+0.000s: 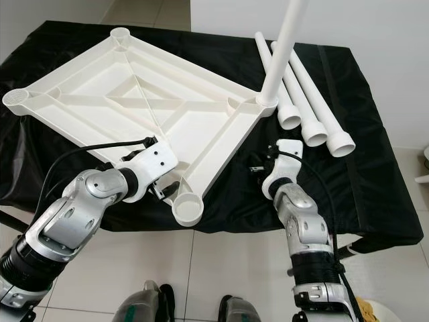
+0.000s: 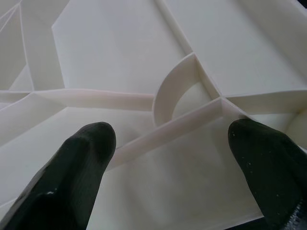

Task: Building children table

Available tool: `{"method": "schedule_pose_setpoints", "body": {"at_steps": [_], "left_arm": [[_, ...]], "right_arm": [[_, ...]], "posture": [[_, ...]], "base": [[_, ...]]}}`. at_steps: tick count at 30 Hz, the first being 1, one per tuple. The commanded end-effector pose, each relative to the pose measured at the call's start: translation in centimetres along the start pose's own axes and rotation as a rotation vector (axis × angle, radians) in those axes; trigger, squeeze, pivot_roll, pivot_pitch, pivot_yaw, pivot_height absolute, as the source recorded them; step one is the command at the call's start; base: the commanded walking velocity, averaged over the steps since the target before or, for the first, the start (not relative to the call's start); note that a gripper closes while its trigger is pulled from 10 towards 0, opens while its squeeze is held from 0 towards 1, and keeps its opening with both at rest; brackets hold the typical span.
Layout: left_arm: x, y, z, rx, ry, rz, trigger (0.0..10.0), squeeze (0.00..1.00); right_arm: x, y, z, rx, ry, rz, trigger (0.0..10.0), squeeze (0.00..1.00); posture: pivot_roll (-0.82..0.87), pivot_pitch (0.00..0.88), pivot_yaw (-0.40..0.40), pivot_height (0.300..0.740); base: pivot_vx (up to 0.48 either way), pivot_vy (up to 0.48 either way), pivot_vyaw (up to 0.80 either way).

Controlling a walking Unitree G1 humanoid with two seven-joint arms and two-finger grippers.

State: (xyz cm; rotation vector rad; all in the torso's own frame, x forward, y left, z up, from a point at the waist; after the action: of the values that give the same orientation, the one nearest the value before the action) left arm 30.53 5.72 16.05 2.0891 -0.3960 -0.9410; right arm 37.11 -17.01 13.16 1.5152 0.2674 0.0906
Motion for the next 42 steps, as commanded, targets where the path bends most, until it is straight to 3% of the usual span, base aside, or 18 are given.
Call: {"method": "schedule_pose_setpoints", "body": {"at_steps": [1,9,17,19,31,36,40,42], "left_arm": [[1.0,-2.2,2.9,-0.027,-0.115,-0.092,10.0,0.00],[0.8,-2.0,3.5,-0.028,-0.130,-0.086,10.0,0.00],[0.8,-1.1,4.0,-0.052,-0.141,-0.057,10.0,0.00],[1.0,-0.5,4.2,-0.053,-0.147,-0.043,10.0,0.00],[1.4,0.9,4.9,-0.048,-0.161,-0.006,10.0,0.00],[1.6,1.3,5.0,-0.047,-0.163,0.007,10.0,0.00],[1.8,1.6,5.2,-0.048,-0.164,0.015,10.0,0.00],[2.0,1.8,5.2,-0.059,-0.151,0.027,10.0,0.00]], "right_arm": [[0.5,-0.4,0.0,-0.018,0.006,-0.010,10.0,0.00],[2.0,1.1,0.8,-0.054,-0.005,0.045,10.0,0.00],[2.9,2.6,-0.2,-0.057,0.085,0.109,10.0,0.00],[3.6,3.1,-1.7,-0.045,0.182,0.133,10.0,0.00],[4.9,4.5,-4.4,-0.028,0.314,0.188,10.0,0.00],[5.1,4.9,-4.6,-0.024,0.314,0.207,10.0,0.00],[5.1,5.0,-4.1,-0.027,0.282,0.218,10.0,0.00],[5.1,5.1,-3.0,-0.040,0.228,0.232,10.0,0.00]], "posture": [[-0.01,0.196,-0.009,0.740],[0.01,0.202,-0.013,0.740],[0.02,0.207,-0.021,0.740],[0.03,0.210,-0.028,0.740],[0.03,0.210,-0.027,0.740],[0.03,0.211,-0.024,0.740],[0.03,0.212,-0.019,0.740],[0.02,0.212,-0.016,0.740]], "base": [[0.000,0.000,0.00],[0.000,0.000,0.00],[0.000,0.000,0.00],[0.000,0.000,0.00],[0.000,0.000,0.00],[0.000,0.000,0.00],[0.000,0.000,0.00],[0.000,0.000,0.00]]}}
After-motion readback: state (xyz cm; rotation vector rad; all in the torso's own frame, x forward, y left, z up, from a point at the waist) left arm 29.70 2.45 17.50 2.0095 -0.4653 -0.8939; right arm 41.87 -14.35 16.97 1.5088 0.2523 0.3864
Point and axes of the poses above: a point about 5 cm out from each wrist's last joint towards the gripper, its own x axis pointing out of the wrist towards the gripper, its own y axis along the axis of the wrist's last joint, z = x × y, the point moved 4 cm from there along x, pointing out of the wrist towards the gripper, and after that the axes turned 5 degrees about -x, right-handed, at the moved point
